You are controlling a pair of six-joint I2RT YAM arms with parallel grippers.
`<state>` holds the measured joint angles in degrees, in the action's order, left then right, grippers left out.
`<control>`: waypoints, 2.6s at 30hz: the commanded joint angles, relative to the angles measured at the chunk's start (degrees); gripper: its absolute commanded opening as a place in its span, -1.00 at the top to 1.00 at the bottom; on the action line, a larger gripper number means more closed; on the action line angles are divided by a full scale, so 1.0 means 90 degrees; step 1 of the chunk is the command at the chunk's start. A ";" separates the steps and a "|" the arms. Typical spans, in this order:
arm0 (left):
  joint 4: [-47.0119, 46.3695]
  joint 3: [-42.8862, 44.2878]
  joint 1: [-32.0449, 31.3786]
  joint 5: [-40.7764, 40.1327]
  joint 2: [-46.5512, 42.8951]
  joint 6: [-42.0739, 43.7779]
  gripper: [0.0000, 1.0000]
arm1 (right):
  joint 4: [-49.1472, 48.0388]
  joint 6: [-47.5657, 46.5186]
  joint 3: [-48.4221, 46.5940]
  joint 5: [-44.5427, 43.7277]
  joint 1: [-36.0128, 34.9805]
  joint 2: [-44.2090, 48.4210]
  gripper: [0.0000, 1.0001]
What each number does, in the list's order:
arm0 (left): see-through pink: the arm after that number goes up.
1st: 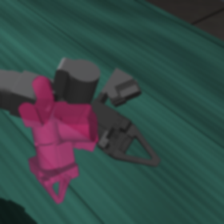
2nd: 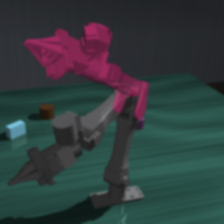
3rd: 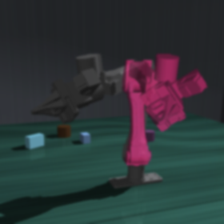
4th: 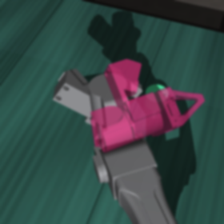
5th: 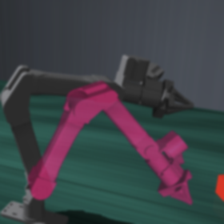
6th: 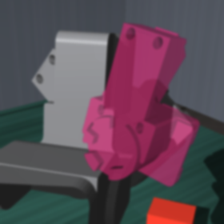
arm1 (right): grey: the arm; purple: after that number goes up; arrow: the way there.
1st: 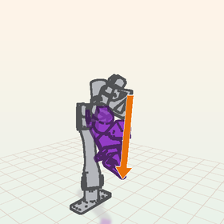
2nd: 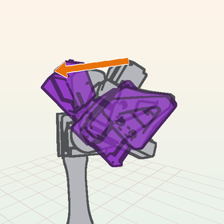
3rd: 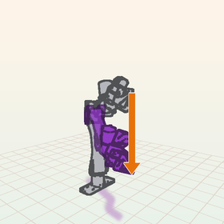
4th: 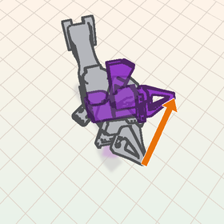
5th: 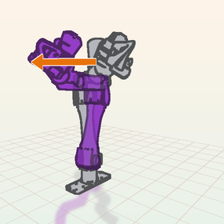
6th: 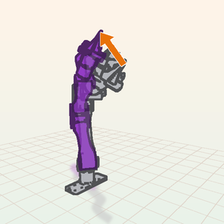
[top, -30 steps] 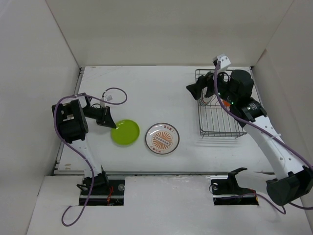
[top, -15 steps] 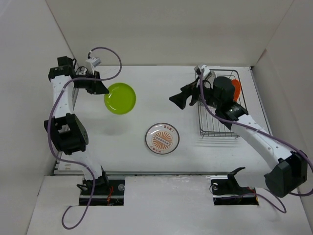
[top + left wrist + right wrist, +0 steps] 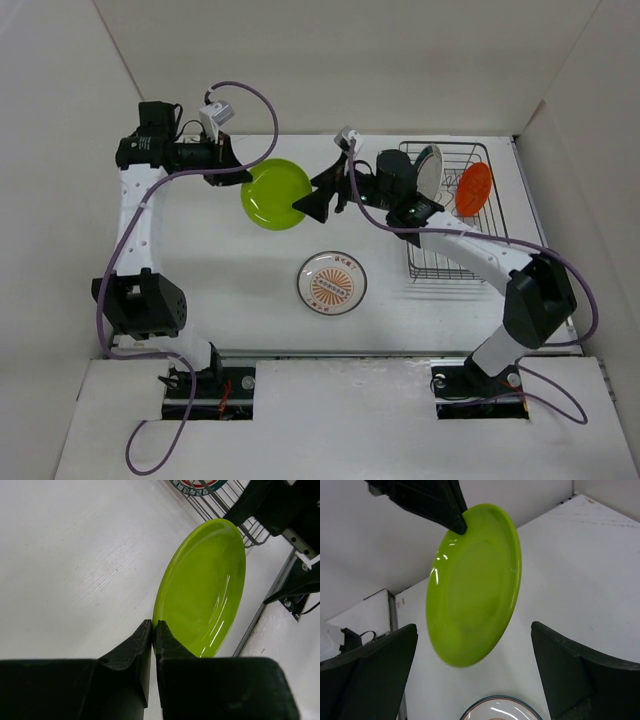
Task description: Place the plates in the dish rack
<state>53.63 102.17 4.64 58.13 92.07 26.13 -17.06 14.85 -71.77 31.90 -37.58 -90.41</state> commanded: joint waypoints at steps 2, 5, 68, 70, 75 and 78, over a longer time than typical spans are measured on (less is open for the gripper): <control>-0.0255 -0.0112 -0.0222 0.0377 -0.0230 -0.0373 1.00 | -0.0663 0.0069 -0.0511 -0.0400 -0.0189 -0.0402 -0.99; -0.0342 -0.0170 -0.0291 0.0377 -0.0288 -0.0433 1.00 | -0.0663 0.0127 -0.0697 -0.0352 -0.0248 -0.0598 -0.90; -0.1925 -0.1382 -0.1493 -0.3207 -0.0777 -0.1536 -1.00 | 0.3155 -0.2099 -0.0825 -0.4892 0.4606 -0.0325 1.00; -0.1925 -0.1382 -0.1493 -0.3149 -0.0719 -0.1536 -1.00 | 0.3155 -0.2099 -0.0825 -0.4950 0.4606 -0.0403 1.00; -0.1867 -0.1382 -0.1493 -0.3148 -0.0660 -0.1536 -1.00 | 0.3155 -0.2099 -0.0766 -0.4951 0.4606 -0.0608 1.00; -0.1867 -0.1382 -0.1493 -0.3148 -0.0660 -0.1536 -1.00 | 0.3155 -0.2099 -0.0834 -0.4951 0.4606 -0.0735 1.00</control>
<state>37.10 90.35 -8.91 28.47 87.92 11.70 14.96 -4.64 -78.70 -12.01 3.42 -96.29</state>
